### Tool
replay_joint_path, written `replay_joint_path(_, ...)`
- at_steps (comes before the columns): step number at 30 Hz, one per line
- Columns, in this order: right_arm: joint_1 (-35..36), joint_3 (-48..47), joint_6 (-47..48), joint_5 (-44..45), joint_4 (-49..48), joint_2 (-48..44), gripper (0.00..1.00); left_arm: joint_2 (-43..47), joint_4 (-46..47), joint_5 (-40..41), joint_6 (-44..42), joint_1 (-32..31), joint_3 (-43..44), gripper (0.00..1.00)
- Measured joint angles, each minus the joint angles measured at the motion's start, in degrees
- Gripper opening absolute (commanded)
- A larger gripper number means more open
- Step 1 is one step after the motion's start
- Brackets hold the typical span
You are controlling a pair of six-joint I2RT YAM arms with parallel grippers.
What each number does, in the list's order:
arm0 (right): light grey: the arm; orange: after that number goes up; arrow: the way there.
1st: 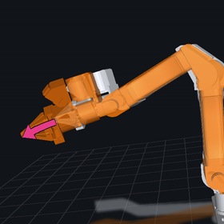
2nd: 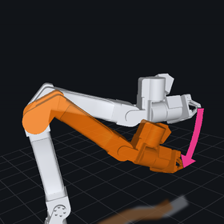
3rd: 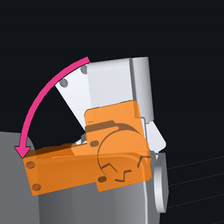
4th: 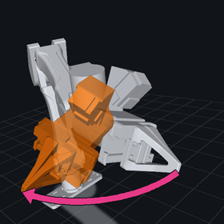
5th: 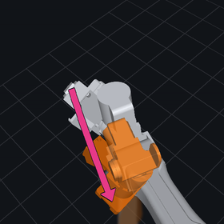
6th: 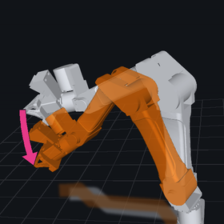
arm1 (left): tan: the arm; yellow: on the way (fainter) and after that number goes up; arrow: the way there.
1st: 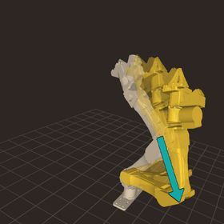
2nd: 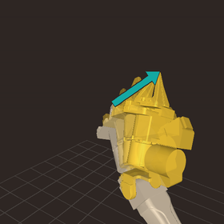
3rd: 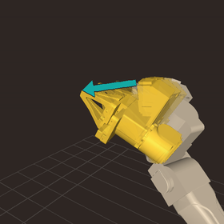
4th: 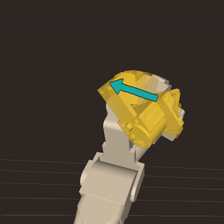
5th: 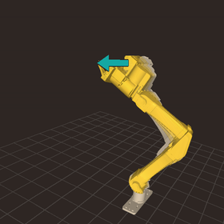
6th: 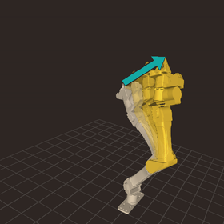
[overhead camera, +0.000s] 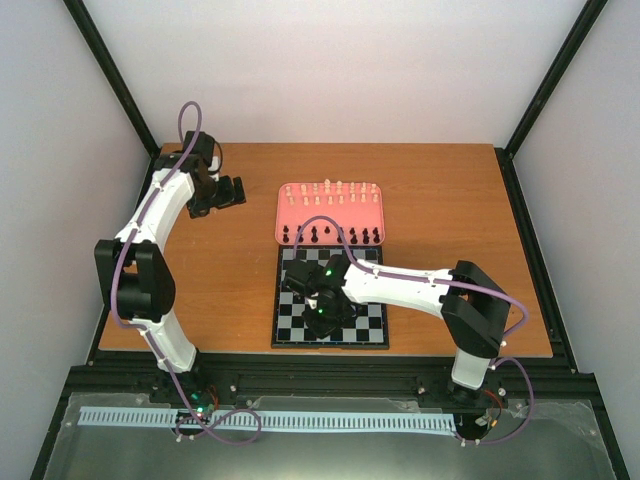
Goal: Set up the chess pieces on the board
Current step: Place the chess piece on the chessboard.
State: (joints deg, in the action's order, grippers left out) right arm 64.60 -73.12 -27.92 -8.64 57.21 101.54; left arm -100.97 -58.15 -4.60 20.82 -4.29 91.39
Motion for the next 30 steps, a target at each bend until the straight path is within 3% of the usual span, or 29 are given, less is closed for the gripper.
replay_joint_path(23, 0.07, -1.42, 0.13, 0.52, 0.55, 3.08, 0.05, 0.76, 0.52, -0.81, 0.09, 0.00, -1.16, 1.00)
replay_joint_path(30, 0.09, -1.86, 0.66, 0.57, 0.92, 3.43, 0.20, 0.85, 0.81, -1.03, 0.13, 0.00, -1.81, 1.00)
